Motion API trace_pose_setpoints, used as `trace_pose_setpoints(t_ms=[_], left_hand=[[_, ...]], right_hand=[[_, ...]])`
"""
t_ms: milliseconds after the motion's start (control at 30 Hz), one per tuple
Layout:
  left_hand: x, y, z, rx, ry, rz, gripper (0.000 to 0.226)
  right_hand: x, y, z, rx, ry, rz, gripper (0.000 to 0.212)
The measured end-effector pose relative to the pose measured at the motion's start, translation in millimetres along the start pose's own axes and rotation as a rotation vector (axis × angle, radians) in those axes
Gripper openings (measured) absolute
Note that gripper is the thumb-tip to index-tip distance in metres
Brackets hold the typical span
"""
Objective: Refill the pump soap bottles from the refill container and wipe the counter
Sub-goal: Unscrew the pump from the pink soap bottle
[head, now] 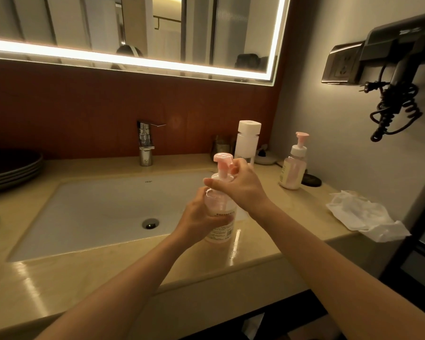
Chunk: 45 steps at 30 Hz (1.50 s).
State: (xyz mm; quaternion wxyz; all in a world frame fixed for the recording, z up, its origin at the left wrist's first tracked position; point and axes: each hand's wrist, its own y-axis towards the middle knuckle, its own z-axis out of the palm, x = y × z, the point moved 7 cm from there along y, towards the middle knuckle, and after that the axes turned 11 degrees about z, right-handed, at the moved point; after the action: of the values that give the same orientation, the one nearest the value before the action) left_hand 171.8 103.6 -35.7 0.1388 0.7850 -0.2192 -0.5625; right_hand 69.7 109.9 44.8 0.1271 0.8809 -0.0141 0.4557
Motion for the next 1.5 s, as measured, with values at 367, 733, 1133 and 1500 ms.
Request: trace_pose_setpoints(t_ms=[367,733,1133,1500], left_hand=[[-2,-1,0,0.007,0.049,0.013,0.073],[-1,-1,-1,0.006,0.053,0.013,0.069],[3,-1,0,0.005,0.069,0.007,0.071],[5,0,0,0.009,0.054,0.006,0.074]], right_hand=[[-8,2,9,0.229,0.326,0.152,0.066],[-8,0,8,0.222,0.335,0.137,0.06],[-4,0,-2,0.041,0.184,-0.003,0.054],[1,-1,-3,-0.072,-0.019,-0.076,0.064]])
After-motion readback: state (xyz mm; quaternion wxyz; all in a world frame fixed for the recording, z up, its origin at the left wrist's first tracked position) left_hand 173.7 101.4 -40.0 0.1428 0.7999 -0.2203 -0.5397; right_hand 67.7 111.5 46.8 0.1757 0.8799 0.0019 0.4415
